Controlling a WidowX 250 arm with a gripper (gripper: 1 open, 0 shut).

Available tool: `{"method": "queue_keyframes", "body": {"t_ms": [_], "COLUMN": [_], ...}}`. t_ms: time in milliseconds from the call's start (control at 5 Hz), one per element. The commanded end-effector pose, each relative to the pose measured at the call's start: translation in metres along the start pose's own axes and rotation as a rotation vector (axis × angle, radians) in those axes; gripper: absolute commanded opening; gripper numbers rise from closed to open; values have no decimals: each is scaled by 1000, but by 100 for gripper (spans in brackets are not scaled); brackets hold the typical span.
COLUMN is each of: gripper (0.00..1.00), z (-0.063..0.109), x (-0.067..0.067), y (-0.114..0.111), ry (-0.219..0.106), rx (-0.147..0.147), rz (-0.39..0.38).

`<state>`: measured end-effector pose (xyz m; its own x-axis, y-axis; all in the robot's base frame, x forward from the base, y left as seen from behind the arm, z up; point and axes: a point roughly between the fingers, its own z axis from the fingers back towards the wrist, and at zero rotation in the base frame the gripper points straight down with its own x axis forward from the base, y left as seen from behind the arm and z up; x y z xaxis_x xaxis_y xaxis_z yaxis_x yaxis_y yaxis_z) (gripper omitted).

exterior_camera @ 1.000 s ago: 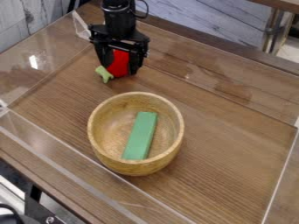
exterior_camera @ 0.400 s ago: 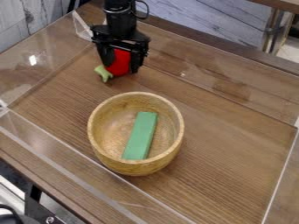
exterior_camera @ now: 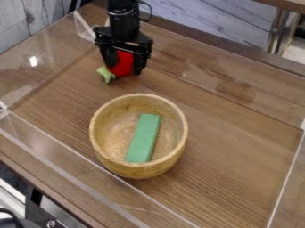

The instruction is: Move the red fruit to the right

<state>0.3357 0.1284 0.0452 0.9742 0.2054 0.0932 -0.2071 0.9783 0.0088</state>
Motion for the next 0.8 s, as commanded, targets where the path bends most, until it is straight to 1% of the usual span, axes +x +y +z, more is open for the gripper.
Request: {"method": "queue_keyframes", "body": {"t_ms": [0,400,600], "gripper": [100,100,0], "z": [14,17,14], "x": [12,13,13], "y": [7,6,6], "ry": [-57,-70,-64], "rx": [12,5,8], "rz": [12,12,13]}}
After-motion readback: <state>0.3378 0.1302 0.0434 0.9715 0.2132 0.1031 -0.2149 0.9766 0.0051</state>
